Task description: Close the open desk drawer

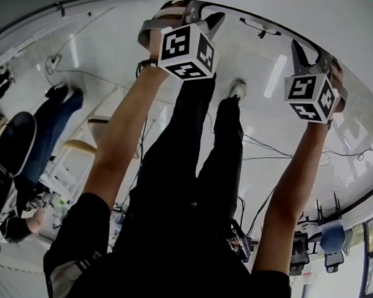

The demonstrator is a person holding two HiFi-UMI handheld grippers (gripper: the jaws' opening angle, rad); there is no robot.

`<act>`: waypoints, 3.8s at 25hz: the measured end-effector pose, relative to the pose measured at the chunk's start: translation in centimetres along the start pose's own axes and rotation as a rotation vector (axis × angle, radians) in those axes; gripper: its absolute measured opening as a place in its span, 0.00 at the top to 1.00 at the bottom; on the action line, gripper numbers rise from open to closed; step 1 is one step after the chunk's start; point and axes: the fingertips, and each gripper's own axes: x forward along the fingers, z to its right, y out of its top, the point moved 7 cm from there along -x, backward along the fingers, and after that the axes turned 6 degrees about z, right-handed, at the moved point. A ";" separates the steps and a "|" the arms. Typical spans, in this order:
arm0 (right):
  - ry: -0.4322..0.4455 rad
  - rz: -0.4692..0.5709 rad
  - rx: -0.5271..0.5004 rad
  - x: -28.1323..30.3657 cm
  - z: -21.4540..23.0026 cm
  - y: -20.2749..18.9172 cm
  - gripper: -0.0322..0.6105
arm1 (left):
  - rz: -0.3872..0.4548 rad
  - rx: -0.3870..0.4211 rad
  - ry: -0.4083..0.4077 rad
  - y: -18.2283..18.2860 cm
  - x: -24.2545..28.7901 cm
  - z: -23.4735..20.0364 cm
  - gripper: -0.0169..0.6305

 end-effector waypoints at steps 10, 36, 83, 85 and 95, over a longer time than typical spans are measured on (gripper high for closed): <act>-0.016 0.007 -0.036 0.1 -0.2 -0.1 0.75 | 0.012 -0.021 0.000 -0.3 0.2 -0.1 0.74; -0.242 0.392 0.817 -2.4 -4.6 -1.9 0.69 | 0.323 -0.365 0.182 1.1 -7.6 2.2 0.93; -0.053 0.925 1.790 9.0 -3.2 -3.7 0.83 | 0.607 -0.530 0.321 3.6 -8.3 4.3 0.95; -0.048 0.935 1.784 9.5 -2.9 -3.9 0.83 | 0.616 -0.528 0.325 3.6 -7.7 4.5 0.95; -0.046 0.986 1.745 12.4 -1.5 -4.4 0.84 | 0.641 -0.522 0.356 2.5 -5.3 4.6 0.95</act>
